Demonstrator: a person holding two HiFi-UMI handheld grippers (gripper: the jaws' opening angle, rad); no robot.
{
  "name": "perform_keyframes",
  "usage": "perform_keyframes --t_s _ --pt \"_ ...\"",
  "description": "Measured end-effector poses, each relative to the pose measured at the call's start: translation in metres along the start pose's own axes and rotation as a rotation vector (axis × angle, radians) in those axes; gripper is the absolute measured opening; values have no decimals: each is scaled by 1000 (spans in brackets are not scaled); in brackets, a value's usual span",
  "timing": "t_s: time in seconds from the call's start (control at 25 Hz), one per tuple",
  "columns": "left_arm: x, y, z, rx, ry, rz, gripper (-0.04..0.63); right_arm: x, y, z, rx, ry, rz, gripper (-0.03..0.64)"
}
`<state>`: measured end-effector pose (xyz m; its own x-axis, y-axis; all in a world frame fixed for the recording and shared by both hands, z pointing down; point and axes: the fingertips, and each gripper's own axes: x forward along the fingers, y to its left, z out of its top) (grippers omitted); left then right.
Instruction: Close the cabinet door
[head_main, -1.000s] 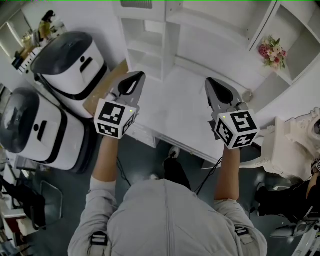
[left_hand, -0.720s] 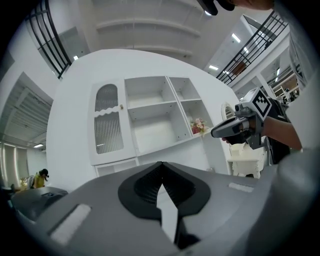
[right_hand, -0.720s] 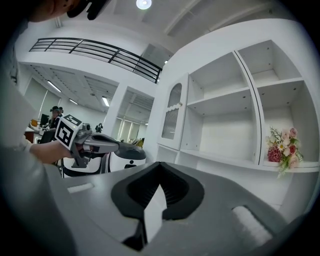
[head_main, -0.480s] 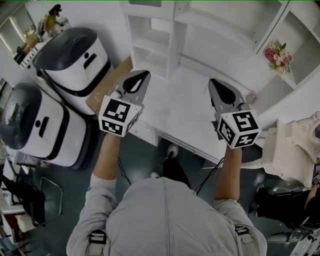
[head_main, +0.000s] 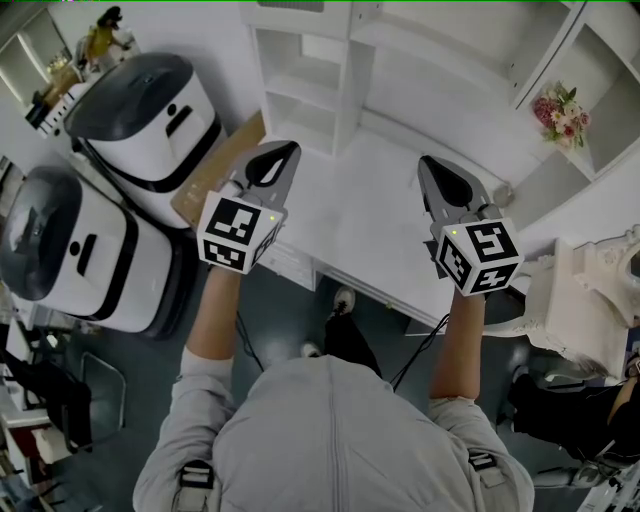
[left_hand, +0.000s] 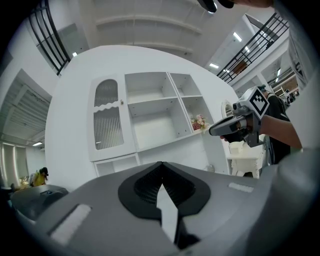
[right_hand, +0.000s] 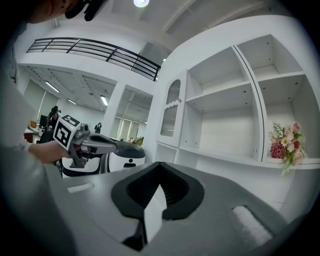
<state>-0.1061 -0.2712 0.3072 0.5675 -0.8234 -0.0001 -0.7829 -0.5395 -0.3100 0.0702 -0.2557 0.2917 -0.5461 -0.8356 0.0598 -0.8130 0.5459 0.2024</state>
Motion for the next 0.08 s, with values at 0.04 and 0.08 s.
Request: perform_keyframes --t_s 0.04,0.08 --pt "2 0 0 1 -1 -1 17 1 -1 0 1 0 -1 2" --pt "3 1 0 1 -2 -2 17 2 -3 -1 2 0 -2 2"
